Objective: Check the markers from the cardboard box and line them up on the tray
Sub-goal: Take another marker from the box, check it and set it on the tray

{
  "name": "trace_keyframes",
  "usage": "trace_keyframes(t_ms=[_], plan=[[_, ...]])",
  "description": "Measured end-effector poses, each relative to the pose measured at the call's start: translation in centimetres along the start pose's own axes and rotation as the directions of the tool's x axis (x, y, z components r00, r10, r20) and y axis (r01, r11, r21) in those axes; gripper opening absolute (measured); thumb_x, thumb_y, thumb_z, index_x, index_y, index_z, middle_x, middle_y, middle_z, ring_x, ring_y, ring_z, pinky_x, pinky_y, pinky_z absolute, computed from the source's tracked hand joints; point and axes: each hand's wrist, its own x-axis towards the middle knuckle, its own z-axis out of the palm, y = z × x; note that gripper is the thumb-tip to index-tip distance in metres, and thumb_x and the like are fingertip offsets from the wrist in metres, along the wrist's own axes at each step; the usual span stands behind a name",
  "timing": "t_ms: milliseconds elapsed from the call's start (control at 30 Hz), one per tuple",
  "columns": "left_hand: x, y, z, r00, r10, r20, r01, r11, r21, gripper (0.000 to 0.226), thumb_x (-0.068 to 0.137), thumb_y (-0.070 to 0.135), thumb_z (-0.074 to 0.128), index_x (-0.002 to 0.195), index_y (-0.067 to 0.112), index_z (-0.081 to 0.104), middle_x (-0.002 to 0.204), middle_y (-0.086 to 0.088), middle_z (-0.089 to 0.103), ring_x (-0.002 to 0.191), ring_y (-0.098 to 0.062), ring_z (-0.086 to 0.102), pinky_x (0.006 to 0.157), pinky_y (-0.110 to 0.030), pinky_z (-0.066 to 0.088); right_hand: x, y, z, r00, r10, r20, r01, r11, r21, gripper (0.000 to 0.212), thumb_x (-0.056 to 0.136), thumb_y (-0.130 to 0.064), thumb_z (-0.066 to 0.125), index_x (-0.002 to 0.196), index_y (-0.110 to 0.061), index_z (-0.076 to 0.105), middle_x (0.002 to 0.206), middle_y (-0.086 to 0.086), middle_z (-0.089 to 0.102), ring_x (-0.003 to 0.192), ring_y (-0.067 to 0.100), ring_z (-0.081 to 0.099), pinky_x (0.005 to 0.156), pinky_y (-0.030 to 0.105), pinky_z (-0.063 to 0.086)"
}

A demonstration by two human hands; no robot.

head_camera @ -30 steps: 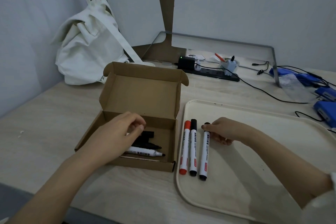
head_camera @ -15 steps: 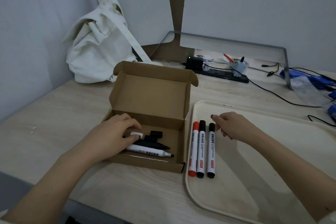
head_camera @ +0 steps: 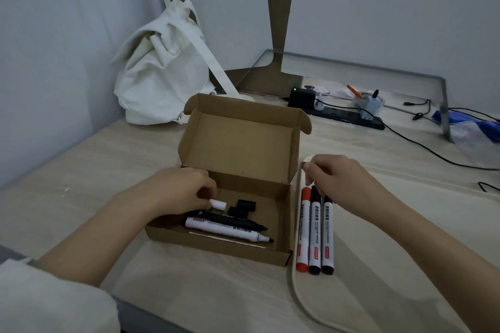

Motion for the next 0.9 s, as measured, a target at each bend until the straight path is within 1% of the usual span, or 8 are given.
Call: trace_keyframes(t_ms=[133,233,300,367,533,733,833,900], plan=[[0.1,0.2,0.0,1.0,0.014,-0.023,-0.014,1.0,-0.008,0.022,0.086,0.038,0.054,0.106,0.03,0.058,0.11,0.009,0.056,0.094,-0.009,0.051,0.073,-0.024,0.043,0.2,-1.2,1.1,0.997,-0.071,0.044,0.071,0.997,-0.019,0.033,0.095,-0.035,0.039,0.066,-0.028,0.055,0.063,-0.001,0.058,0.052,0.01,0.051,0.053,0.022,0.041],[-0.6,0.4,-0.1,0.991,0.032,-0.13,-0.042,0.996,-0.076,0.021,0.085,0.039,0.054,0.104,0.031,0.056,0.108,0.012,0.053,0.093,-0.006,0.049,0.065,-0.017,0.038,0.1,-1.6,1.7,0.992,-0.099,0.078,0.103,0.994,-0.046,0.029,0.095,-0.035,0.04,0.074,-0.025,0.059,0.068,-0.002,0.059,0.059,0.012,0.055,0.056,0.023,0.042],[-1.5,0.8,-0.1,0.984,0.063,-0.166,-0.082,0.991,-0.109,0.015,0.084,0.04,0.054,0.097,0.032,0.057,0.103,0.015,0.052,0.09,-0.002,0.048,0.062,-0.014,0.035,0.1,-1.7,1.9,0.991,-0.095,0.097,0.102,0.993,-0.066,0.028,0.094,-0.036,0.041,0.077,-0.024,0.059,0.068,-0.003,0.058,0.06,0.011,0.056,0.056,0.022,0.042],[-2.3,1.3,0.0,0.987,0.102,-0.127,-0.117,0.987,-0.114,0.013,0.083,0.043,0.055,0.092,0.034,0.059,0.1,0.016,0.053,0.089,0.0,0.048,0.064,-0.016,0.037,0.0,-1.8,2.2,0.989,-0.094,0.115,0.104,0.991,-0.082,0.027,0.094,-0.035,0.041,0.078,-0.024,0.059,0.066,-0.005,0.057,0.054,0.007,0.051,0.052,0.019,0.037],[-2.2,2.5,0.2,0.992,0.13,-0.005,-0.13,0.991,-0.022,0.024,0.083,0.042,0.054,0.106,0.034,0.059,0.105,0.014,0.056,0.092,-0.006,0.051,0.071,-0.025,0.043,-0.1,-2.3,2.6,0.981,-0.106,0.165,0.118,0.991,-0.07,0.026,0.095,-0.033,0.041,0.079,-0.023,0.059,0.061,-0.007,0.052,0.051,0.005,0.046,0.05,0.019,0.033],[-1.6,3.1,0.3,0.985,0.173,-0.013,-0.172,0.983,0.07,0.019,0.084,0.038,0.053,0.1,0.029,0.058,0.104,0.01,0.057,0.084,-0.008,0.049,0.065,-0.025,0.04,-0.3,-2.0,2.2,0.983,-0.091,0.161,0.105,0.991,-0.085,0.025,0.095,-0.032,0.041,0.078,-0.024,0.058,0.061,-0.009,0.052,0.05,0.003,0.044,0.049,0.017,0.03],[-1.8,3.0,0.3,0.983,0.178,-0.041,-0.177,0.983,0.047,0.017,0.085,0.037,0.052,0.099,0.03,0.058,0.104,0.011,0.058,0.088,-0.008,0.052,0.068,-0.025,0.042,-0.3,-1.6,2.0,0.986,-0.078,0.15,0.091,0.993,-0.081,0.026,0.095,-0.032,0.041,0.079,-0.023,0.06,0.06,-0.008,0.052,0.048,0.004,0.044,0.048,0.016,0.03],[-2.3,2.5,0.0,0.984,0.167,-0.067,-0.167,0.986,0.008,0.016,0.085,0.038,0.052,0.099,0.032,0.056,0.101,0.014,0.056,0.088,-0.005,0.051,0.067,-0.02,0.039,-0.2,-1.4,1.9,0.986,-0.076,0.145,0.087,0.994,-0.07,0.026,0.095,-0.032,0.041,0.079,-0.022,0.06,0.059,-0.007,0.052,0.048,0.005,0.044,0.048,0.017,0.031]])
